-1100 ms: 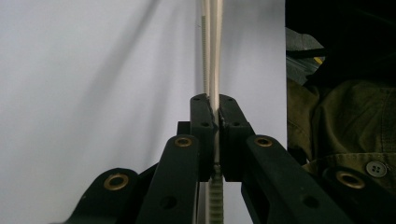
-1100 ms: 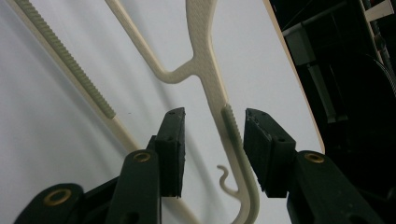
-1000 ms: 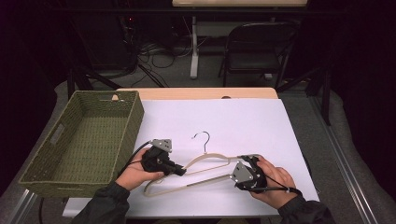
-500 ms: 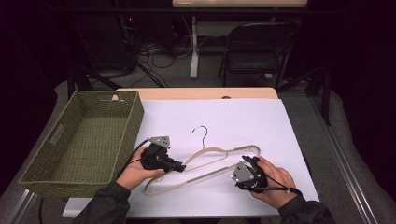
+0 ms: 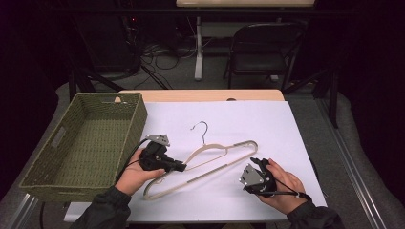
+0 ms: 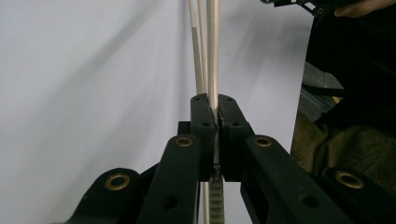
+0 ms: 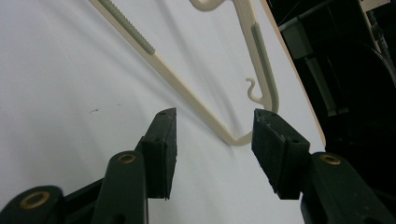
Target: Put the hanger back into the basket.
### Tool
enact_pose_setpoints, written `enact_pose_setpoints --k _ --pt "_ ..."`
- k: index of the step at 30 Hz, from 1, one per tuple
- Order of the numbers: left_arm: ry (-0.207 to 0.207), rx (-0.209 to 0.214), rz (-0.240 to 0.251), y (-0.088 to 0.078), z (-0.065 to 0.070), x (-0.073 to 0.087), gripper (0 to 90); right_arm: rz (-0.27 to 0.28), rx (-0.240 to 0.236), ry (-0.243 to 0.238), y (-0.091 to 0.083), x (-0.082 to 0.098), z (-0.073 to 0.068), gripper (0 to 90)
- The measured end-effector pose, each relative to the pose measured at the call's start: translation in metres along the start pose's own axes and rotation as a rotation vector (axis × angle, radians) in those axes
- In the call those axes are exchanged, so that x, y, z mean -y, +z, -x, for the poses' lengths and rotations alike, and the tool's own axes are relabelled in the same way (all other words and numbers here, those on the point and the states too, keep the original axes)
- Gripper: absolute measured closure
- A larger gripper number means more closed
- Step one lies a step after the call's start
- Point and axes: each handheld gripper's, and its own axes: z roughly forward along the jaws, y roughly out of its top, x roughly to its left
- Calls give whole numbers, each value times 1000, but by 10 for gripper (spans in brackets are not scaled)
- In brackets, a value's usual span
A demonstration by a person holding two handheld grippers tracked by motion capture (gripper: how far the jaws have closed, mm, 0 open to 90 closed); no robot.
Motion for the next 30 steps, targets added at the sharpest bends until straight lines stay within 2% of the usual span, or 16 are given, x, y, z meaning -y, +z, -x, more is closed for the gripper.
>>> enact_pose_setpoints --k 6,7,12,15,16,19,22,23,24,26,27,30 --pt "11 -29 3 -12 8 -3 873 -13 -49 83 2 6 7 428" --pt "9 -27 6 -14 8 -3 873 -26 -54 86 2 7 9 428" --pt "-5 -27 20 -20 8 -3 873 -22 -82 143 3 10 12 407" --pt "-10 -29 25 -23 8 -3 873 -48 -126 169 4 11 15 402" --pt "-10 -33 29 -24 9 -2 873 -43 -141 195 5 11 15 402" --pt "-12 -35 37 -28 10 -2 873 -47 -176 224 6 11 17 402" --pt "-3 -45 44 -32 13 -3 873 -46 -190 233 6 10 17 403" --pt "-1 -51 48 -34 14 -3 873 -64 -197 230 5 9 18 403" --pt "0 -53 49 -36 16 -4 873 -54 -195 236 5 9 17 403" --pt "0 -66 57 -42 18 -5 873 -84 -198 219 3 8 18 403" --pt "-1 -66 63 -46 19 -5 873 -50 -187 231 5 8 17 403" --pt "8 -84 74 -58 23 -6 873 -51 -187 231 4 8 18 403"
